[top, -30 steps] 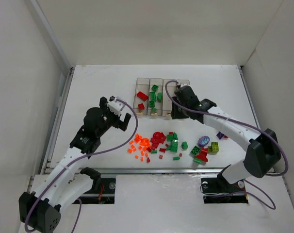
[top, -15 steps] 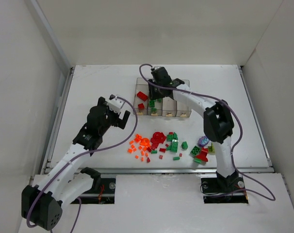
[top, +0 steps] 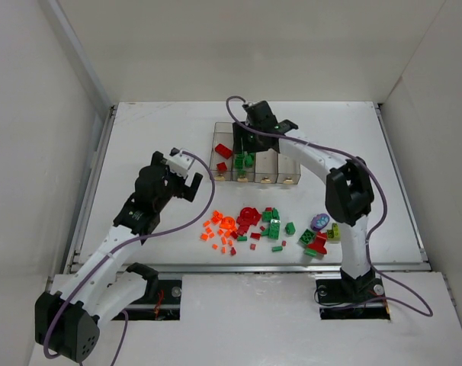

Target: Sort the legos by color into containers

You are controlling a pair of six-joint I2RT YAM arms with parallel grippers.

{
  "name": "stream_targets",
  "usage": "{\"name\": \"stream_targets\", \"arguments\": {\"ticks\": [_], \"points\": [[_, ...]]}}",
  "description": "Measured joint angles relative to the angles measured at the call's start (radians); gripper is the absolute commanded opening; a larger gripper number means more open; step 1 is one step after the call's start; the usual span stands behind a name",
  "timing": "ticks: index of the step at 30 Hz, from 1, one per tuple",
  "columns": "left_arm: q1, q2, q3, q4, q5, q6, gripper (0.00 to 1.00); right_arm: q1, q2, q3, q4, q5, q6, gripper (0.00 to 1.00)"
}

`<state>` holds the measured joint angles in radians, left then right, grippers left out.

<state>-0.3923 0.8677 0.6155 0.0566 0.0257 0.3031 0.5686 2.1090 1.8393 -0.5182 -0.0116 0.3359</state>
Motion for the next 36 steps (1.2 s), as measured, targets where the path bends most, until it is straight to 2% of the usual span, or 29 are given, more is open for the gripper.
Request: {"name": "stream_targets", "arguments": {"ticks": [5, 11, 14, 19, 21, 25, 31, 34, 36], "points": [[-0.002, 0.0, 0.0, 0.009, -0.001, -0.016, 1.0, -0.012, -0.13, -0.114, -0.03, -0.003, 0.0, 0.73], [-0.028, -0.001, 0.0, 0.016, -0.005, -0.064, 1.0, -0.04, -0.517, -0.535, -0.087, -0.028, 0.022, 0.74], [-0.032, 0.0, 0.0, 0.023, 0.007, -0.075, 1.0, -0.057, -0.626, -0.699, -0.131, -0.044, 0.056, 0.74], [-0.042, 0.002, 0.0, 0.052, 0.022, -0.081, 1.0, -0.064, -0.655, -0.895, -0.196, -0.041, 0.124, 0.73], [-0.048, 0.001, 0.0, 0.062, 0.023, -0.08, 1.0, -0.064, -0.657, -0.925, -0.216, -0.031, 0.141, 0.69], [-0.058, 0.0, 0.0, 0.073, 0.02, -0.08, 1.0, -0.059, -0.657, -0.946, -0.214, -0.018, 0.159, 0.63], [-0.06, -0.003, 0.0, 0.074, 0.016, -0.08, 1.0, 0.004, -0.621, -0.948, -0.205, -0.003, 0.171, 0.47], [-0.06, -0.009, 0.0, 0.073, 0.011, -0.08, 1.0, 0.022, -0.611, -0.951, -0.205, 0.005, 0.177, 0.46], [-0.06, -0.014, 0.0, 0.074, 0.01, -0.08, 1.0, 0.023, -0.611, -0.951, -0.205, 0.009, 0.18, 0.38]]}}
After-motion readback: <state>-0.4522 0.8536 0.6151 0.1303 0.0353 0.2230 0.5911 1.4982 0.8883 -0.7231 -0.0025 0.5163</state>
